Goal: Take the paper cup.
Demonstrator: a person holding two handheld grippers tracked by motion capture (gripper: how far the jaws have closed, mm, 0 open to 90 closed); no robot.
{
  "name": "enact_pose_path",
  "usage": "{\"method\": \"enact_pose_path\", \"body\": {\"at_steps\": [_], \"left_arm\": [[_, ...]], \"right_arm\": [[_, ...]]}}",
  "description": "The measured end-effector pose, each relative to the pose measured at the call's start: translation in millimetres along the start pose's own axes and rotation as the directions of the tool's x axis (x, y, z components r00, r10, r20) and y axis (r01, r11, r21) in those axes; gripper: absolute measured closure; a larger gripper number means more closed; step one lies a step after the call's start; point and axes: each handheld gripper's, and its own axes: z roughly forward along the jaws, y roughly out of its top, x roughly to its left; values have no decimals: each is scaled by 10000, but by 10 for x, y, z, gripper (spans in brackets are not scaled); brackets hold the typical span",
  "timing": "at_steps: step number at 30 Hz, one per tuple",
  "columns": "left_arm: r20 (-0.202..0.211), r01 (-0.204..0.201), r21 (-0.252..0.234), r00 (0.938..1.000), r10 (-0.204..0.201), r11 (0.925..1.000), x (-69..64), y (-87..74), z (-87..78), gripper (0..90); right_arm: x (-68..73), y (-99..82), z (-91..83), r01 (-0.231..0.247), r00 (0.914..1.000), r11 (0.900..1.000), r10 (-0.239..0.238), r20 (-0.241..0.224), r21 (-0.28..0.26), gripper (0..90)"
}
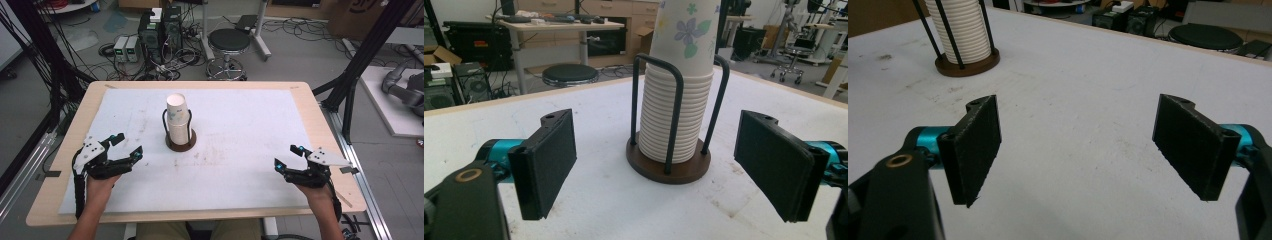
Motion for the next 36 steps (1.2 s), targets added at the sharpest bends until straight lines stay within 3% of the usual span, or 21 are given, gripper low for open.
{"method": "enact_pose_path", "body": {"at_steps": [15, 26, 36], "left_arm": [[197, 164, 258, 9997, -169, 9995, 23, 62, 181, 167], [402, -227, 167, 9989, 220, 9996, -11, 345, 277, 168], [964, -300, 396, 9950, 261, 9988, -37, 647, 542, 170]], "right_arm": [[0, -22, 13, -126, 9997, 9997, 130, -182, 203, 197], [40, 21, -2, 84, 9995, 9997, -78, -304, 216, 197], [36, 29, -11, -27, 9996, 9998, 32, -292, 183, 198]]}}
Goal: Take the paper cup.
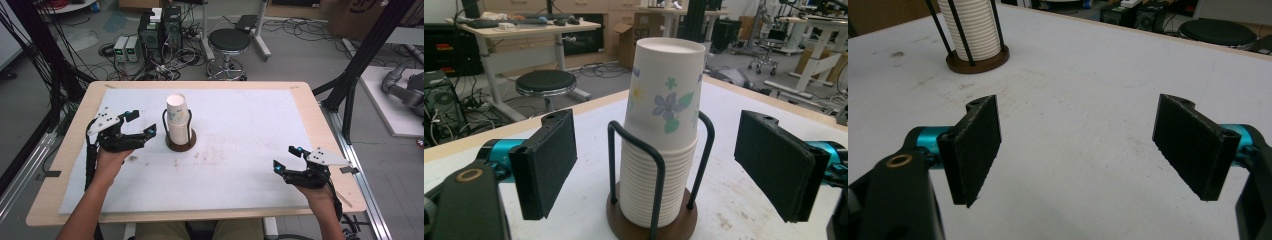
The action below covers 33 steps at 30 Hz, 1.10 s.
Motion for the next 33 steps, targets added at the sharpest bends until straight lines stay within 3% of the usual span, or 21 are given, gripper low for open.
{"method": "enact_pose_path", "body": {"at_steps": [17, 21, 33], "left_arm": [[559, -224, 313, 9982, 207, 9993, 4, 354, 363, 168], [574, -270, 409, 9980, 246, 9988, 8, 390, 421, 168], [509, -318, 1133, 9984, 261, 9931, -36, 450, 813, 167]], "right_arm": [[4, 6, -8, -42, 9999, 10000, 42, 100, -15, 197], [-7, 5, -13, -10, 9999, 10000, 10, 143, -18, 197], [-2, 5, -12, 16, 9999, 10000, -16, 102, -5, 197]]}}
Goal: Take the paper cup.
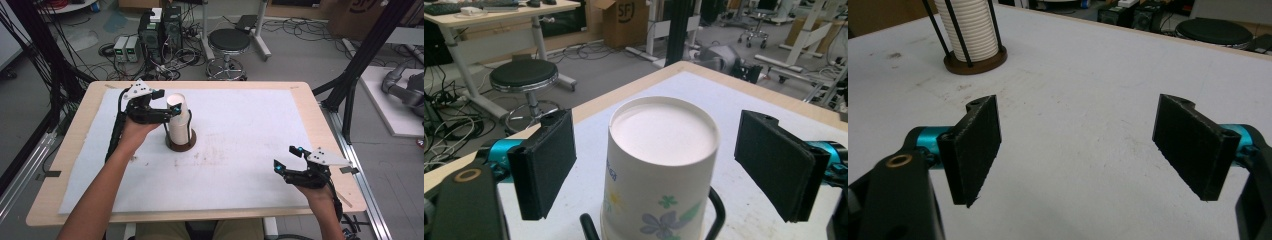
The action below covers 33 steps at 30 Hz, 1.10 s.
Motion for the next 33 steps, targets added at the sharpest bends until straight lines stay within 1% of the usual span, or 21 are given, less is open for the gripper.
{"method": "enact_pose_path", "body": {"at_steps": [2, 3, 4, 6, 8, 10, 12, 14, 15, 18, 22, 24, 27, 29, 31, 33], "left_arm": [[-28, -11, 155, 10000, 11, 9999, 2, -12, 53, 168], [-28, -11, 155, 10000, 11, 9999, 2, -12, 53, 172], [8, -41, 222, 10000, 41, 9997, -4, -18, 94, 173], [12, -76, 252, 10000, 75, 9997, -10, -19, 125, 183], [126, -100, 290, 9999, 97, 9995, -14, -18, 149, 212], [105, -155, 337, 9998, 151, 9993, -19, -19, 166, 240], [113, -116, 403, 9999, 111, 9991, -16, -22, 176, 285], [145, -57, 346, 9999, 52, 9994, -13, -22, 176, 317], [141, -114, 348, 9998, 109, 9993, -14, -20, 173, 335], [177, -153, 370, 9997, 147, 9992, -18, -12, 175, 341], [215, -196, 199, 9996, 191, 9996, -24, 32, 154, 346], [242, -300, 217, 9993, 295, 9993, -31, 71, 143, 349], [276, -284, 112, 9992, 281, 9995, -39, 106, 124, 351], [324, -131, -299, 9994, 140, 9995, -48, 172, 75, 355], [318, -93, -359, 9994, 105, 9993, -45, 218, 37, 356], [294, -124, -539, 9995, 140, 9985, -52, 276, -7, 358]], "right_arm": [[0, -2, -6, -59, 10000, 10000, 59, 0, 2, 197], [-2, -3, -9, -67, 10000, 10000, 67, -1, 8, 197], [-4, -5, -10, -65, 10000, 10000, 65, -6, 4, 197], [-9, -7, -13, -74, 10000, 10000, 74, 22, -1, 197], [-14, -8, -14, -80, 10000, 10000, 80, 21, -3, 198], [-14, -10, -14, -112, 9999, 9999, 112, 34, 19, 197], [-18, -10, -14, -94, 9999, 10000, 94, 43, -1, 197], [-21, -12, -13, -86, 9999, 10000, 86, 57, -15, 197], [-22, -11, -14, -85, 9999, 10000, 85, 55, -14, 197], [-22, -12, -13, -90, 9999, 10000, 90, 53, -6, 197], [-23, -12, -8, -58, 10000, 10000, 58, 49, -5, 197], [-16, -11, -8, -153, 9999, 9999, 153, 22, 45, 197], [-17, -10, -5, -110, 9999, 9999, 110, 12, 25, 197], [-16, -9, -4, -125, 9999, 9999, 125, 4, 34, 197], [-15, -10, -2, -123, 9999, 9999, 123, 0, 26, 198], [-15, -9, -2, -132, 9999, 9999, 132, -4, 31, 198]]}}
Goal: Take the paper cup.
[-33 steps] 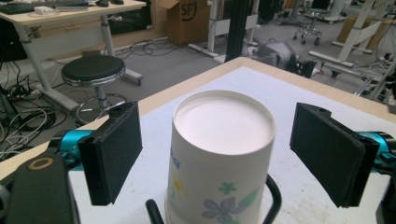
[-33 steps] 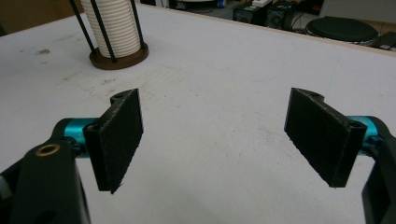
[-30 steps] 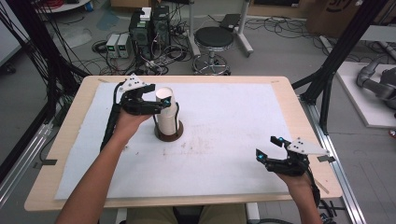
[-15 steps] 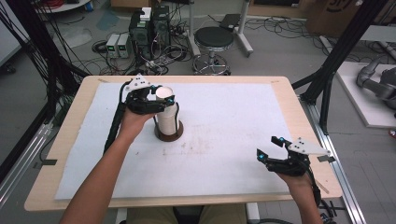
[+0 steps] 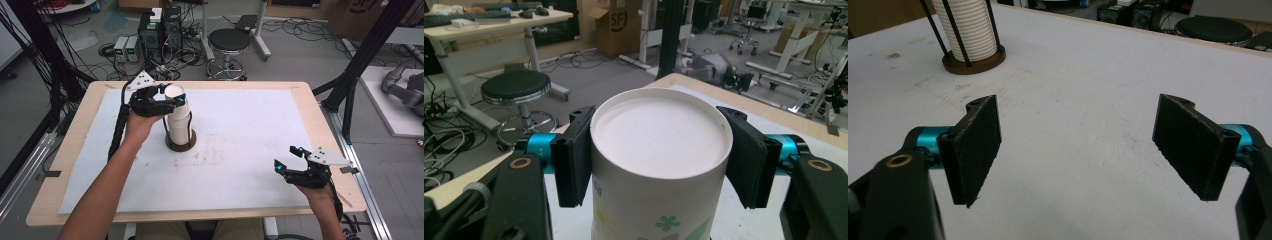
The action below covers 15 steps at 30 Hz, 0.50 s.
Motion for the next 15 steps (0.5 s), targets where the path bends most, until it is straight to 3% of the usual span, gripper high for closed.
{"method": "enact_pose_path", "body": {"at_steps": [9, 15], "left_arm": [[204, 287, -1053, 9994, -267, 9940, -17, 254, -242, 366], [287, 40, -1492, 9996, 2, 9888, -60, 419, -464, 368]], "right_arm": [[0, 4, -8, 23, 10000, 10000, -23, 27, -48, 197], [11, 4, -10, -26, 10000, 10000, 26, 17, -20, 198]]}}
